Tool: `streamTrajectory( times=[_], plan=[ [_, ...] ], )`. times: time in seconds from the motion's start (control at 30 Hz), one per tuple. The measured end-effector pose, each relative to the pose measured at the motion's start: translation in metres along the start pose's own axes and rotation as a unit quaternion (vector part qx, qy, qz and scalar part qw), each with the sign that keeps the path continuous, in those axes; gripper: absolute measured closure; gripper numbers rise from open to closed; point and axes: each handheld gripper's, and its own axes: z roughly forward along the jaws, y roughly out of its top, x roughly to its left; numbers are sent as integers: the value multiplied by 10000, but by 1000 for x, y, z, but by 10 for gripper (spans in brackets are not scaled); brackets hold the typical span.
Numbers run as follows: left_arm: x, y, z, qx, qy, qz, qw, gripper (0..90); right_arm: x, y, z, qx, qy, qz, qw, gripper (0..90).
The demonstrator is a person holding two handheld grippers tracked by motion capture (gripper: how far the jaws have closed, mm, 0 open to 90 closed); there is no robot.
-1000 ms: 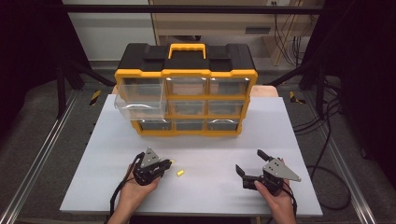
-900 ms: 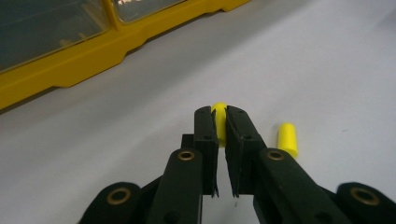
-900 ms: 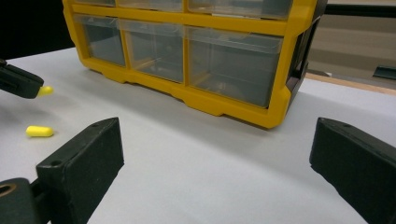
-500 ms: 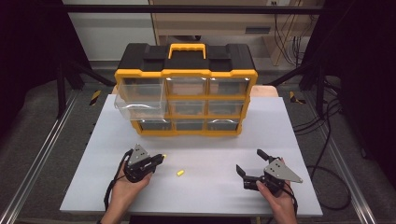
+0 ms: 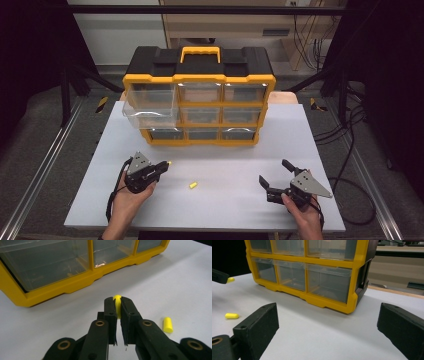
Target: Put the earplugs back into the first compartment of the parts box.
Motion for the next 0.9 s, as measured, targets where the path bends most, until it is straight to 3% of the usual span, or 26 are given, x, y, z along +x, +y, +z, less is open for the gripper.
streamTrajectory(
  times=[0.2,0.53,0.9],
  plan=[
    [1,5,-7,-133,52,-1,9999,836,1,0,1,63,-10,-44,10000,39],
    [7,23,-37,-568,212,-57,9981,837,4,0,3,116,15,-81,9999,39],
    [0,59,-79,-896,313,314,9950,837,7,0,5,137,69,-110,9998,38]
  ],
)
